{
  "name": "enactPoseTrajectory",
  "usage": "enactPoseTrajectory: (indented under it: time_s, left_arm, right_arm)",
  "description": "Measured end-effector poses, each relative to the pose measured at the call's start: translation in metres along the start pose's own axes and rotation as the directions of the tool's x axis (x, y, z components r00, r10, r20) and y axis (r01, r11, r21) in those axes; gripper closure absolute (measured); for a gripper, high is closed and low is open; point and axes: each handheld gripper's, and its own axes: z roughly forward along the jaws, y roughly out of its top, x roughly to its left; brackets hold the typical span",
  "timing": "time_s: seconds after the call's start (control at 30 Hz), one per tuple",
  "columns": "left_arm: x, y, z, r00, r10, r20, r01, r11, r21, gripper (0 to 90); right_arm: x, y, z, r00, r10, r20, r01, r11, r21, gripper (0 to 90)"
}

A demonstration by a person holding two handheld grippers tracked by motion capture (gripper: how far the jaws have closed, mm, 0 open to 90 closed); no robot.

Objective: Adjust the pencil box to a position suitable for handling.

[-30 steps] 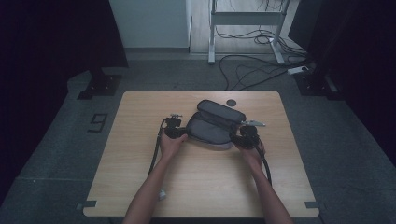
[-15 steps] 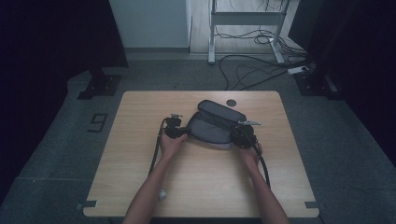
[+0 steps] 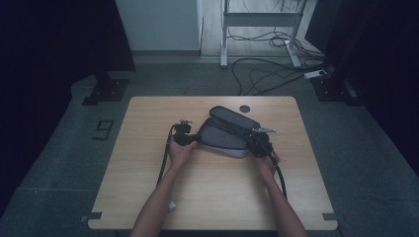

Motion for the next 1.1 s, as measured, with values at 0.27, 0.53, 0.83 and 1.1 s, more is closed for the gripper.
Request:
enactPoseTrajectory:
  time_s: [0.27,0.53,0.83,1.1]
  left_arm:
    - [-0.002,0.006,-0.001,0.9998,0.019,0.000,-0.019,0.9992,0.035,81.5]
    - [-0.002,0.007,-0.003,0.9997,0.010,0.024,-0.010,0.9993,0.035,85.6]
    - [-0.003,0.009,-0.007,0.9993,0.013,0.034,-0.014,0.9995,0.029,86.5]
    - [-0.005,0.011,-0.019,0.9984,0.024,0.051,-0.025,0.9996,0.012,86.6]
  right_arm:
    - [-0.002,0.000,-0.006,1.0000,-0.005,-0.004,0.005,1.000,-0.030,85.5]
    - [-0.007,0.000,-0.013,0.9997,0.012,-0.022,-0.013,0.999,-0.049,85.6]
    - [-0.006,0.003,-0.020,0.9997,0.002,-0.024,-0.003,0.997,-0.076,85.7]
    - [-0.006,0.006,-0.029,0.9994,0.001,-0.034,-0.004,0.995,-0.097,85.7]
